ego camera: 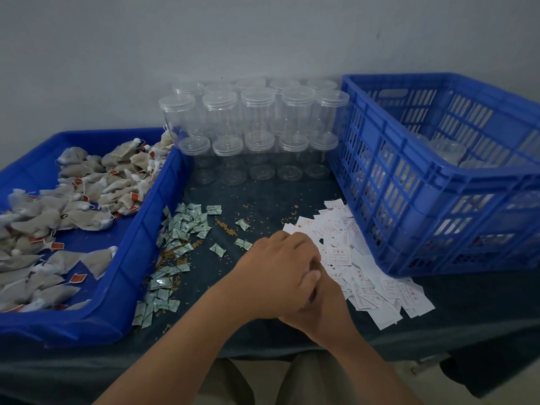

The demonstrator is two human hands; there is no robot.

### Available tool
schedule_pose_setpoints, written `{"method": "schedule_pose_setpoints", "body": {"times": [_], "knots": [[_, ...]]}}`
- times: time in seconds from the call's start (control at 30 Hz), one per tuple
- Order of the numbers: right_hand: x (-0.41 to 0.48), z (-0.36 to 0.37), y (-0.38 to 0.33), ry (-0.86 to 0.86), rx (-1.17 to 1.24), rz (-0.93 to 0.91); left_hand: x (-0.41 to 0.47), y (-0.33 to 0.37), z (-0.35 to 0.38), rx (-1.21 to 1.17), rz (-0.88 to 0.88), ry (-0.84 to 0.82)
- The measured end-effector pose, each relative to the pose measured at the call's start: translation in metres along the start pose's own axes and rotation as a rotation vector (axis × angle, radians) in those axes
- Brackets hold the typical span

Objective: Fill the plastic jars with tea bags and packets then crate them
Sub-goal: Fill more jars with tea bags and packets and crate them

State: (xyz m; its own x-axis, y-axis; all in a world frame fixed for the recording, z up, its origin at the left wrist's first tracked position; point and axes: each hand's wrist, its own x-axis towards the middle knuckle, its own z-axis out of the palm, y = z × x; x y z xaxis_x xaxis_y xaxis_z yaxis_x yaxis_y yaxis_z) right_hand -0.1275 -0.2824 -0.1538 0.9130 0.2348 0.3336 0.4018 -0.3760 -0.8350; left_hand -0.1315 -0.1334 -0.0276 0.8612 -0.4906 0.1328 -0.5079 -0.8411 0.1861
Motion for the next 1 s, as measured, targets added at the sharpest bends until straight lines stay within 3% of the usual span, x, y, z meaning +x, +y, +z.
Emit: {"method": "schedule_pose_setpoints", "body": {"times": [0.13, 0.2, 0.33, 0.4, 0.5, 0.57, 0.67, 0.73, 0.8, 0.93, 1.0], "knots": [[0.002, -0.008, -0.009, -0.043, 0.256, 0.087, -0.001, -0.013, -0.013, -0.257, 0.118, -0.029], [0.001, -0.007, -0.01, -0.034, 0.217, 0.105, 0.0, -0.012, -0.012, -0.372, 0.064, 0.049], [0.002, 0.0, -0.01, -0.015, 0.127, 0.069, 0.008, 0.003, 0.002, -0.253, -0.337, 0.023], [0.005, 0.006, -0.01, -0.007, -0.08, 0.002, 0.014, 0.013, 0.012, -0.167, -0.461, -0.022], [0.004, 0.01, -0.006, 0.03, -0.314, -0.065, 0.016, 0.018, 0.019, -0.153, -0.335, 0.122], [0.003, 0.003, -0.005, -0.001, -0.162, -0.018, 0.013, 0.008, 0.013, -0.223, -0.149, 0.112], [0.002, -0.008, -0.005, -0.082, 0.105, 0.03, 0.008, -0.018, -0.003, -0.38, 0.09, -0.038], [0.004, -0.007, -0.009, -0.147, 0.36, 0.087, 0.008, -0.03, -0.015, -0.474, 0.122, -0.122], [0.004, -0.004, -0.013, -0.132, 0.418, 0.108, 0.008, -0.031, -0.022, -0.402, 0.069, -0.159], [0.007, 0.006, -0.009, -0.046, -0.125, 0.029, 0.006, -0.004, -0.011, -0.206, -0.237, -0.226], [0.007, 0.014, -0.002, -0.058, -0.431, -0.055, 0.011, 0.018, 0.001, -0.096, -0.364, -0.107]]}}
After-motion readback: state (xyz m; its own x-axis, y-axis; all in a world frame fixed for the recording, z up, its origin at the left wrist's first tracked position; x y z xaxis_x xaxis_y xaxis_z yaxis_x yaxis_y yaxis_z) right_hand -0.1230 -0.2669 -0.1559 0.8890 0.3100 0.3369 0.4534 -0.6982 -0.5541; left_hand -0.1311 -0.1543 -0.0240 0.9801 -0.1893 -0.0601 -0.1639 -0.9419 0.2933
